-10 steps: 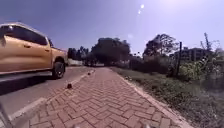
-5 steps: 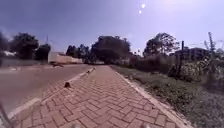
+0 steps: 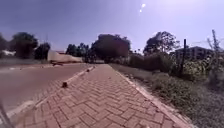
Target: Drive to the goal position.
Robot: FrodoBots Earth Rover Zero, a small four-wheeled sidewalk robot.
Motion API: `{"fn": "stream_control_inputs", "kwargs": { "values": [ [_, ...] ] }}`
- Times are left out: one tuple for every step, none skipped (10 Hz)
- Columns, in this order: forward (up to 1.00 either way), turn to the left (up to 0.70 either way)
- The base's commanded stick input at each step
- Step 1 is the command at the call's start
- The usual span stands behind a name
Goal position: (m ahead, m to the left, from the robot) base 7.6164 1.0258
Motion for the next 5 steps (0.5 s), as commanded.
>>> {"fn": "stream_control_inputs", "kwargs": {
  "values": [
    [0.30, 0.00],
    [0.30, 0.00],
    [0.30, 0.00],
    [0.30, 0.00],
    [0.30, 0.00]
  ]
}}
